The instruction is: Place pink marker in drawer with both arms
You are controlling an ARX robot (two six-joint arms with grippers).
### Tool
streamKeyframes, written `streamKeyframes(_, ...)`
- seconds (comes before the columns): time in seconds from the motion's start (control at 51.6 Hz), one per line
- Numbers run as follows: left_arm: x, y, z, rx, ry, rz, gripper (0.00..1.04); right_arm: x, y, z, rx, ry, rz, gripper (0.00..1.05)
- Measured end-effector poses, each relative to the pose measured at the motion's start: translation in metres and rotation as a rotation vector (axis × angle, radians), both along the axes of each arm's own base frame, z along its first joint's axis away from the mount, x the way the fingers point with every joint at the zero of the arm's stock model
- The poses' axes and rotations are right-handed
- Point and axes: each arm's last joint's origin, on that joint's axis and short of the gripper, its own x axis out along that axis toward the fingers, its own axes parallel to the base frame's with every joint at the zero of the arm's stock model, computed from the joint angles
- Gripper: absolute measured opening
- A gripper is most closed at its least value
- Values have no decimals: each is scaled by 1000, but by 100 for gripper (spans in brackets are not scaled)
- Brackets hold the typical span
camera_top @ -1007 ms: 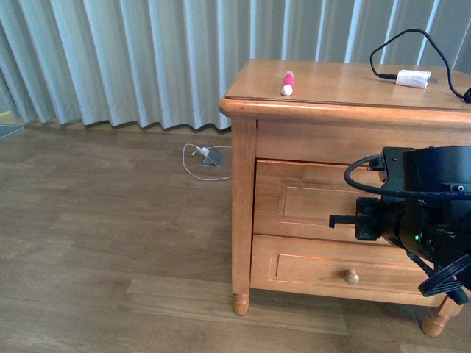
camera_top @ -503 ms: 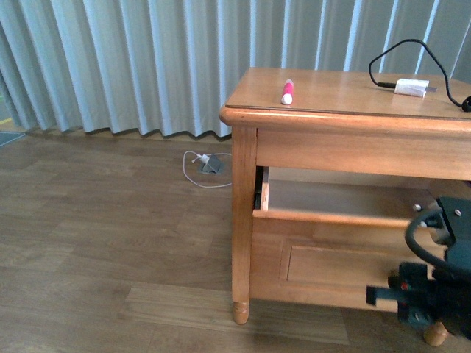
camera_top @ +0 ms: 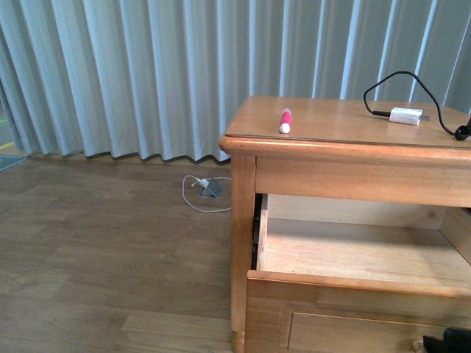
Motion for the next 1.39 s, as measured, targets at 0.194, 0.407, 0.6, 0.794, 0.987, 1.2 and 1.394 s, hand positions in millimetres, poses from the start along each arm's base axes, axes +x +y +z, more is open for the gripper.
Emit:
streamKeyframes(0.194, 0, 0, 0, 0, 0, 0, 99, -25, -4, 34, 6, 15, 24, 90)
streamKeyframes(0.407, 0, 0, 0, 0, 0, 0, 99, -80, -18, 110, 30, -85, 78, 96)
streamKeyframes(0.6, 0, 0, 0, 0, 0, 0, 99, -128, -21, 137, -13, -200, 119, 96)
streamKeyframes(0.794, 0, 0, 0, 0, 0, 0, 99, -130, -21, 136, -15, -206, 113, 96)
streamKeyframes(0.987, 0, 0, 0, 0, 0, 0, 99, -130, -21, 136, -15, -205, 113, 96)
streamKeyframes(1.2, 2, -1, 3, -31, -28, 96, 99, -130, -21, 136, -15, -205, 113, 96)
streamKeyframes(1.394, 29, -20, 26, -44, 51, 93, 99, -130, -21, 136, -15, -205, 113, 96)
